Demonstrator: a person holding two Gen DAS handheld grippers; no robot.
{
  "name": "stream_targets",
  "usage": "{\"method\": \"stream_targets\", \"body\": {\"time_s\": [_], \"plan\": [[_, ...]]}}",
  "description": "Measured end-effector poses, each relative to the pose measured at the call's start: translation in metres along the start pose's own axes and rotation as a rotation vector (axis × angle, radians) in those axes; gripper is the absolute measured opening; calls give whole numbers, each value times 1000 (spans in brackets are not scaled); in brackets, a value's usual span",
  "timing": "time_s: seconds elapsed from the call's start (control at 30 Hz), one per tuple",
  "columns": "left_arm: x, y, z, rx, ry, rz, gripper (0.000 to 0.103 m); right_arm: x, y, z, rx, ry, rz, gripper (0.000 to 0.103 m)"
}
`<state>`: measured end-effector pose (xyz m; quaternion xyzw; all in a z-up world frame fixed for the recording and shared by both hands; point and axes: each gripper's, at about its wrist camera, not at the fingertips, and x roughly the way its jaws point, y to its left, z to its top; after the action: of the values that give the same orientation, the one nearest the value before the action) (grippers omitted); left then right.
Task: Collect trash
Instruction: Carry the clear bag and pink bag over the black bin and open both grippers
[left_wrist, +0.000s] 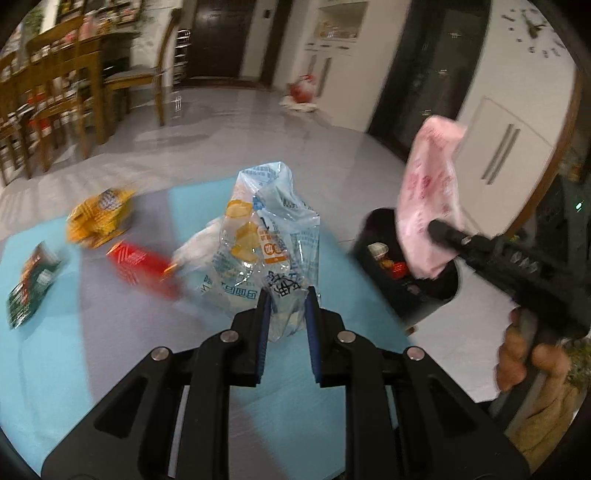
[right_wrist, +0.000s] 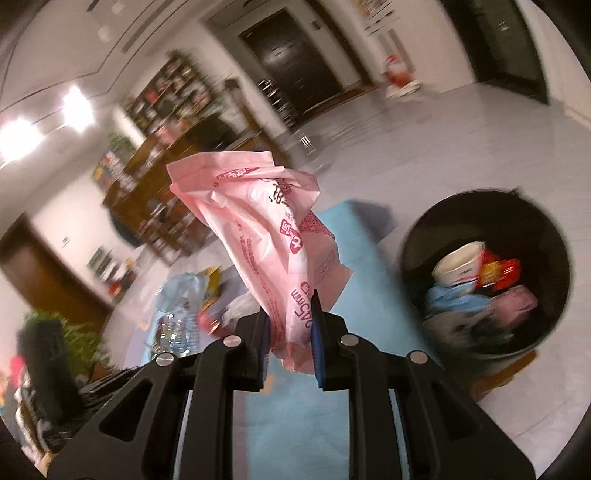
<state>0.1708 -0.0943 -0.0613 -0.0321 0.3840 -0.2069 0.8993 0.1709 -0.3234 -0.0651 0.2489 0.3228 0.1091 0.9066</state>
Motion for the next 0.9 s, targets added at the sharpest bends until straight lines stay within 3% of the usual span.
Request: {"method": "stream_targets", "body": {"time_s": [0.33, 0.53, 0.73, 0.8, 0.83, 0.87, 0.9], "plan": [[54, -90, 36, 163, -1, -119, 23, -33, -70, 19, 133, -107, -168, 20], [99, -128, 47, 178, 68, -192, 24, -29, -113, 24, 235, -68, -269, 20], [145, -152, 51, 181, 131, -226, 25, -21, -144, 27, 369, -23, -272, 20], [159, -160, 51, 177, 146, -224, 29, -20, -149, 28, 400, -19, -283, 21], [163, -162, 51, 180, 150, -222, 36, -19, -152, 28, 417, -13, -284, 22], [168, -165, 52, 187, 149, -206, 52, -18, -153, 28, 436, -8, -285, 23], [171, -166, 52, 194, 149, -200, 60, -16, -158, 28, 467, -1, -282, 30]]}}
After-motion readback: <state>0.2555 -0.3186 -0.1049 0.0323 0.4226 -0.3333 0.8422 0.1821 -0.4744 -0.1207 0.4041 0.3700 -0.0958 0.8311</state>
